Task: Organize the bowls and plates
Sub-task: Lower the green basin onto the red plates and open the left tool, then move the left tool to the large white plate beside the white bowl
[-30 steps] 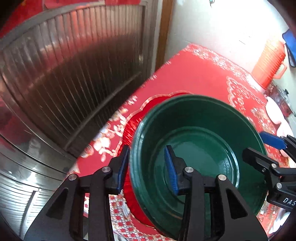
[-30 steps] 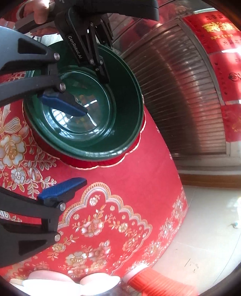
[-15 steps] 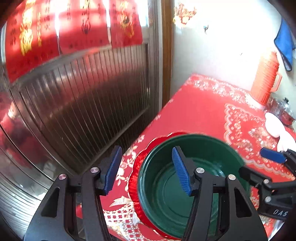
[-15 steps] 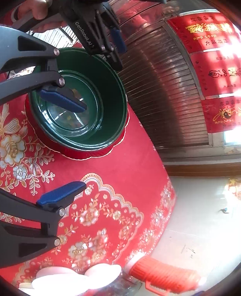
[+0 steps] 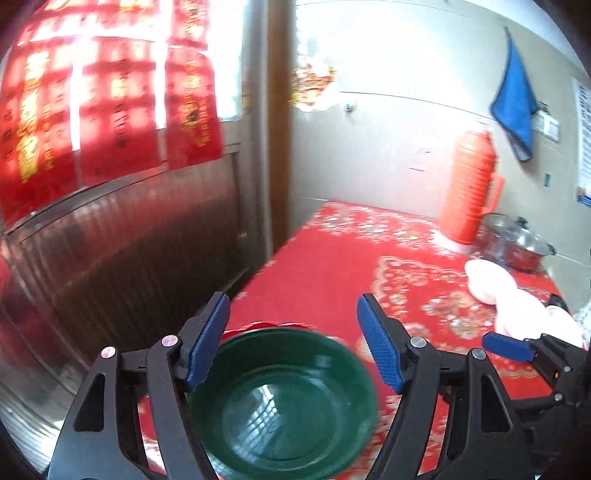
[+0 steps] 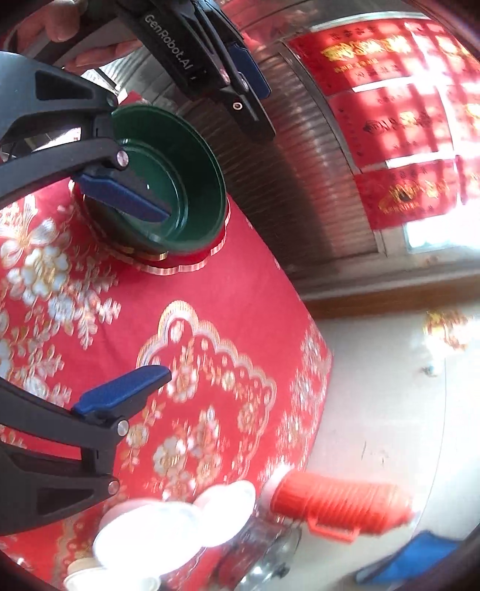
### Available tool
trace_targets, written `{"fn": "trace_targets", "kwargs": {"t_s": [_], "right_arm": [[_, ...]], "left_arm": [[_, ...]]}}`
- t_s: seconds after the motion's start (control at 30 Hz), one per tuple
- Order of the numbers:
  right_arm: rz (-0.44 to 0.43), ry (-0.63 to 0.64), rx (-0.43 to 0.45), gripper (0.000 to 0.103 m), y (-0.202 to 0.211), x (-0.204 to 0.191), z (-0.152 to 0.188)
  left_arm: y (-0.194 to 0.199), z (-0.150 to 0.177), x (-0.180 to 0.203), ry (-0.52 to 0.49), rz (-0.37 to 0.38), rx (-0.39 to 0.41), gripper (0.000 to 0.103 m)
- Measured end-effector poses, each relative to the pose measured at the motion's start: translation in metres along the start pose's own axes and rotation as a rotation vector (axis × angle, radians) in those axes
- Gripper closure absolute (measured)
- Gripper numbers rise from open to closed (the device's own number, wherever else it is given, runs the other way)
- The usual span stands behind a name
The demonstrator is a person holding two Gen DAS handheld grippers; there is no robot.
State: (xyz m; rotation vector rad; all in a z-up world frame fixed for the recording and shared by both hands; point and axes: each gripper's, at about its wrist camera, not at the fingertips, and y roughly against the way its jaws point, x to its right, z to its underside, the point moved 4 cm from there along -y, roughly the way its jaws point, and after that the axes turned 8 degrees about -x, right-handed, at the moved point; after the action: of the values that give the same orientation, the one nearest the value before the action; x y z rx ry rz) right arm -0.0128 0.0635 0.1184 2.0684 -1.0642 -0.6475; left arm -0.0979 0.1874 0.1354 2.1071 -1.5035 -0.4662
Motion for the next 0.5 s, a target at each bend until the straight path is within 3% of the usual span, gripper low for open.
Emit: {"fn": "trace_targets", "kwargs": {"t_s": [0.5], "right_arm": [[0.126, -0.180, 0.009, 0.022, 0.035, 0.096, 0.037]], "left_arm": [[-0.020, 0.002, 0.108, -0.125, 0.161, -0.040, 0.031]]}}
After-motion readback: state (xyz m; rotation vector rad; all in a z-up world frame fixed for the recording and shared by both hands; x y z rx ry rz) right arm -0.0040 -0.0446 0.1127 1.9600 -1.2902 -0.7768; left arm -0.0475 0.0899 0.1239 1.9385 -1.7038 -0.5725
